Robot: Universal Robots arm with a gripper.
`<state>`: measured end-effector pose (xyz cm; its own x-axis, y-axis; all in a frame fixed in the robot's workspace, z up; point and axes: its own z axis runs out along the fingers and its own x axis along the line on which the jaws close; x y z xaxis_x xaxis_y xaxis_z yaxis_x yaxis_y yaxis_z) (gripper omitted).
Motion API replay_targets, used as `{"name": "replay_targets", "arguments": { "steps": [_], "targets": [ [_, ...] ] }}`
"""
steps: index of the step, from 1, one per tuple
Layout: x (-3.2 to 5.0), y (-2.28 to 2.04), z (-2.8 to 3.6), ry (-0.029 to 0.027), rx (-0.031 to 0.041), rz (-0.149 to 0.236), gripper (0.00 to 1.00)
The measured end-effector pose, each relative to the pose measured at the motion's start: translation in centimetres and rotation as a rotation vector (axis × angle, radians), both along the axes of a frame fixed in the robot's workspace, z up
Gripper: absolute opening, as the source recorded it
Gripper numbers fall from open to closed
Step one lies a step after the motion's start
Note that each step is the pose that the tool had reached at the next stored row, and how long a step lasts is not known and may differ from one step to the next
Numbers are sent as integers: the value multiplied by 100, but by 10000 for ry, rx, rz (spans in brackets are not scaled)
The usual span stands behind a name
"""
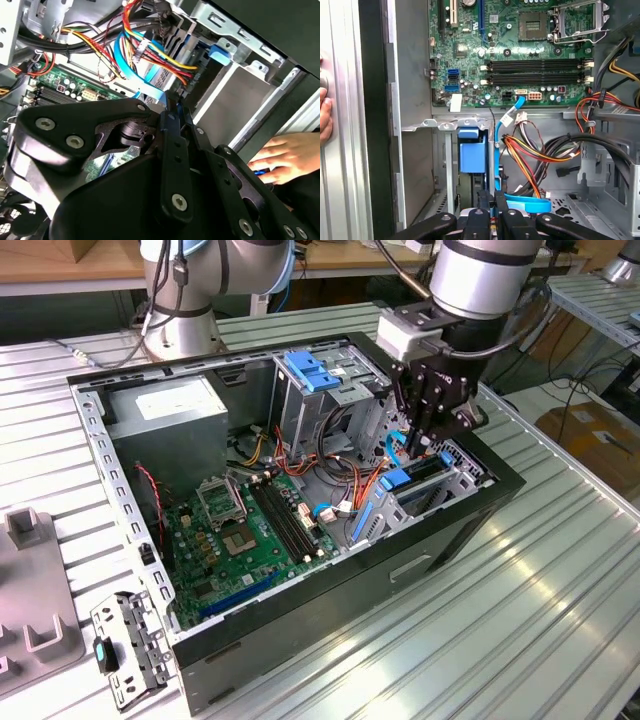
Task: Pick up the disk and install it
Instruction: 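Insert the second disk wire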
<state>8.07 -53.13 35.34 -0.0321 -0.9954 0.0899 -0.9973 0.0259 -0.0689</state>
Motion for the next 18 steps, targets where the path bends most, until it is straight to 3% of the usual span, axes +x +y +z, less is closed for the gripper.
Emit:
{"name": "replay_targets", "arguments": {
  "steps": [2,4,10,17,18],
  "targets": [
    [-4,-77,-6,-135,194,0,16],
    [-8,-122,-17,-190,264,1,16],
    [-14,-143,-45,-225,394,-1,16],
    [-14,-145,-75,-225,440,-2,16],
    [-13,-149,-97,-225,488,-2,16]
  ]
}}
